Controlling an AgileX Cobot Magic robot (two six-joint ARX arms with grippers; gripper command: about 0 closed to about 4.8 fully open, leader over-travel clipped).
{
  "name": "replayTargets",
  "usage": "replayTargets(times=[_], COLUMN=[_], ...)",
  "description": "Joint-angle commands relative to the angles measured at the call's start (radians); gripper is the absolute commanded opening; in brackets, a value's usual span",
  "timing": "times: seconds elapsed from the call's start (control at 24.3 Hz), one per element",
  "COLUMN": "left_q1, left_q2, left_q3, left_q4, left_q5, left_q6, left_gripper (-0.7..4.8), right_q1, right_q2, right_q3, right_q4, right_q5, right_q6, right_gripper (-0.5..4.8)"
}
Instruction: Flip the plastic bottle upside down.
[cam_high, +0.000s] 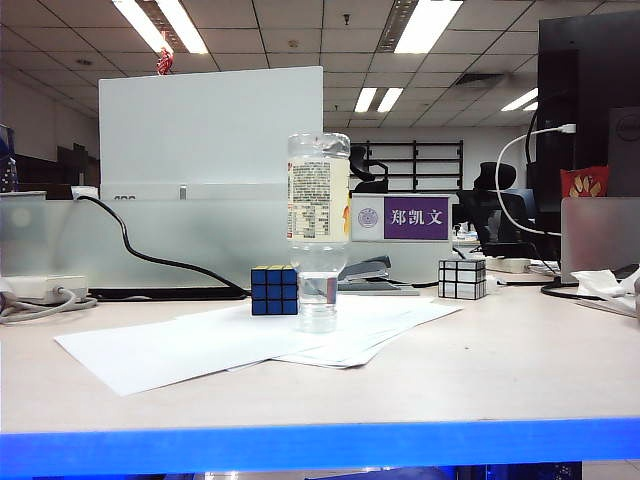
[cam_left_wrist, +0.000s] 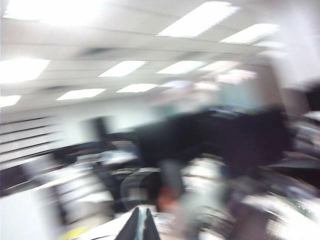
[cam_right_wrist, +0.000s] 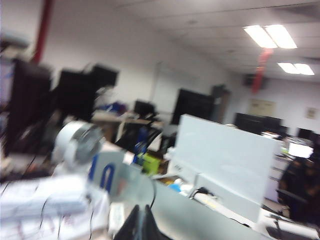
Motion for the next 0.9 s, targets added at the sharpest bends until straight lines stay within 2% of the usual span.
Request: replayTargets(times=[0.04, 0.12, 0.21, 0.25, 0.37, 0.49, 0.58, 0.66, 0.7, 0.78, 0.9], left_q1=[-0.001, -0.003, -0.003, -0.003, -0.005, -0.010, -0.047, -0.129, -0.212, -0.340, -0.455], left_q2=[-0.024, -0.025, -0.025, -0.025, -0.026, -0.039, -0.051, -0.063, -0.063, -0.063, -0.069], left_q3=[-0.003, -0.003, -0.007, -0.016, -0.069, -0.167, -0.242, -0.329, -0.375, -0.420, -0.435], left_q4=[-0.364, -0.517, -0.668, -0.746, -0.845, -0.839, -0.806, -0.736, -0.710, -0.711, -0.717], left_q5=[-0.257, -0.320, -0.378, -0.441, -0.481, -0.491, -0.502, -0.487, -0.480, -0.485, -0.524], left_q6=[0.182, 0.256, 0.338, 0.395, 0.536, 0.537, 0.536, 0.536, 0.536, 0.532, 0.528], left_gripper=[-0.05, -0.05, -0.05, -0.05, -0.05, -0.05, -0.05, -0.05, -0.05, -0.05, -0.05], right_q1=[0.000, 0.000, 0.000, 0.000, 0.000, 0.000, 0.001, 0.001, 0.002, 0.001, 0.001], right_q2=[-0.039, -0.048, -0.046, -0.043, -0.028, 0.023, 0.076, 0.124, 0.146, 0.157, 0.159], right_q3=[0.006, 0.006, 0.005, -0.002, -0.071, -0.129, -0.159, -0.164, -0.164, -0.164, -0.164], right_q4=[-0.071, -0.175, -0.314, -0.372, -0.381, -0.376, -0.357, -0.301, -0.245, -0.168, -0.117], right_q5=[0.166, 0.253, 0.386, 0.474, 0.562, 0.567, 0.560, 0.505, 0.490, 0.485, 0.486], right_q6=[0.128, 0.128, 0.129, 0.129, 0.129, 0.163, 0.179, 0.179, 0.179, 0.179, 0.183], right_gripper=[-0.09, -0.09, -0.09, -0.09, -0.09, -0.09, -0.09, -0.09, -0.09, -0.09, -0.09])
